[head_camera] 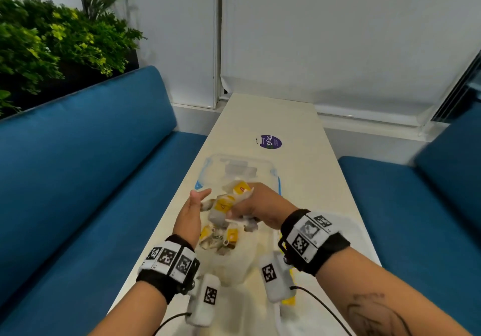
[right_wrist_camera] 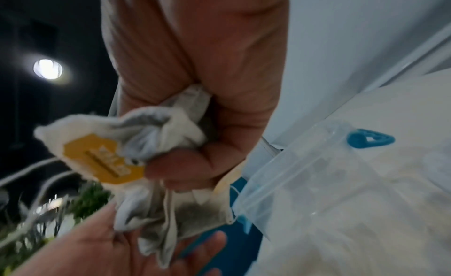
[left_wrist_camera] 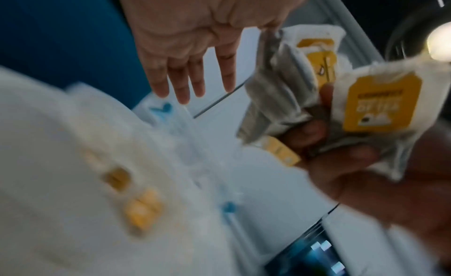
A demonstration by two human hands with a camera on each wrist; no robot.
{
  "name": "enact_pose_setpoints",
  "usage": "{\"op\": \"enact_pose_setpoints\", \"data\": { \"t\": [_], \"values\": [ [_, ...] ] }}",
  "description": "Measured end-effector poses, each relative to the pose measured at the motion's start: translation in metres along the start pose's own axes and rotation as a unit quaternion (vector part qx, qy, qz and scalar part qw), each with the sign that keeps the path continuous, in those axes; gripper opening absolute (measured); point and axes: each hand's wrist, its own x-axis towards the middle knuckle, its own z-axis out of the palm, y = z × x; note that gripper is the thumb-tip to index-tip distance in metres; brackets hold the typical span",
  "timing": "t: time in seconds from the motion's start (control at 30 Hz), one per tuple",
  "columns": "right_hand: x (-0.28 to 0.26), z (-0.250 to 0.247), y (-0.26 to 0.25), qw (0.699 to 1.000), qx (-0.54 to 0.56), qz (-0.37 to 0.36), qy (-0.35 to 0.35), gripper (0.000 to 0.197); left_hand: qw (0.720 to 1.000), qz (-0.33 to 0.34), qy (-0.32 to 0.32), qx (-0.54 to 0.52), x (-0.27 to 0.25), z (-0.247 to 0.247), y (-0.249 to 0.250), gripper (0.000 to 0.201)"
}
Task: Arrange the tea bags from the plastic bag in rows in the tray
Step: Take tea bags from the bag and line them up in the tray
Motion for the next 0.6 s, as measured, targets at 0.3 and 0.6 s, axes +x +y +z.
{"op": "enact_pose_setpoints", "data": {
  "t": [0.3,0.6],
  "values": [
    [-0.039,-0.035,0.013,0.995,0.099,-0.012,0.02,0.046,0.862,-0.22,-0.198,-0.411,-0.045,0.075,0.031,0.091],
    [-0.077,-0.033,0.069,0.954,-0.172,-0.042,0.242,0.024,0.861,-0.264,-0.162,-0.404,-0.067,0.135,0.024,0.055]
  ]
}}
